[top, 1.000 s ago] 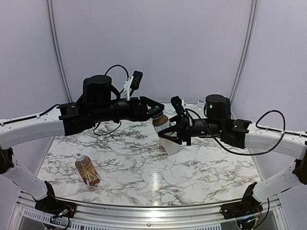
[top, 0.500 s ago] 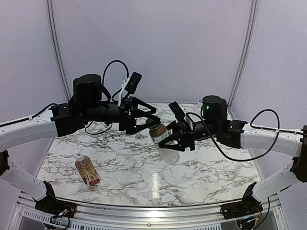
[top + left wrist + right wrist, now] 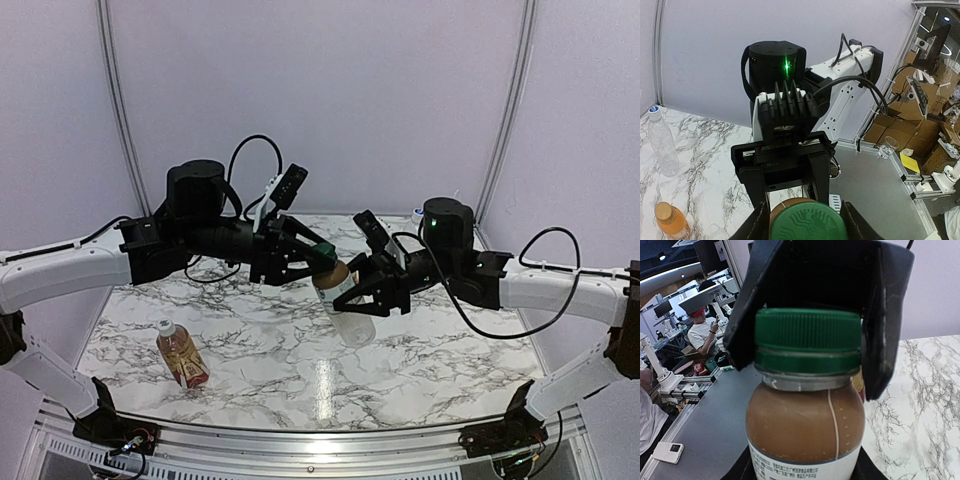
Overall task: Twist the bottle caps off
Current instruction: Unscrew the bottle cap from the plastic bottle.
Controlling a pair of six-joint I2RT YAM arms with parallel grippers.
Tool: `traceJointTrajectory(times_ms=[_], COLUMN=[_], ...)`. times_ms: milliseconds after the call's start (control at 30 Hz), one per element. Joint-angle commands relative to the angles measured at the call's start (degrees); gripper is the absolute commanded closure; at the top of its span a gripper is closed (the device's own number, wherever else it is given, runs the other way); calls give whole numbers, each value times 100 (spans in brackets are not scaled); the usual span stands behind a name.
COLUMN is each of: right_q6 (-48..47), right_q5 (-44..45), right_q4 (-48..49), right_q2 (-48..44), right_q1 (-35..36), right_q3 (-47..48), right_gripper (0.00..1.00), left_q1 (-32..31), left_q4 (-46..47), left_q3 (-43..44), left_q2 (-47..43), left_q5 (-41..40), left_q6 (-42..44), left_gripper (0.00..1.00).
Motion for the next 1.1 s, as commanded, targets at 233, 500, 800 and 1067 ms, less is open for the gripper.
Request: traceJointTrajectory(times_ms=[233,500,800,1067], right_q6=[69,52,-4,-270], right_q5=[-121,-130,-117,973], right_q4=[196,205,138,-451], right_q2=[83,114,123,26], right_q1=[-45,-47,-46,-50], right_q3=[14,16,12,174], right_gripper=[79,79,80,82], left_q1=[60,78,141,164], left_q4=[206,226,325,358], left_q3=[109,79,84,9], left_q2=[-71,-124,-96,-183], left_q5=[11,-57,14,-632], left_q6=[-105,-128,-282,-700], left_gripper=[36,45,65,90])
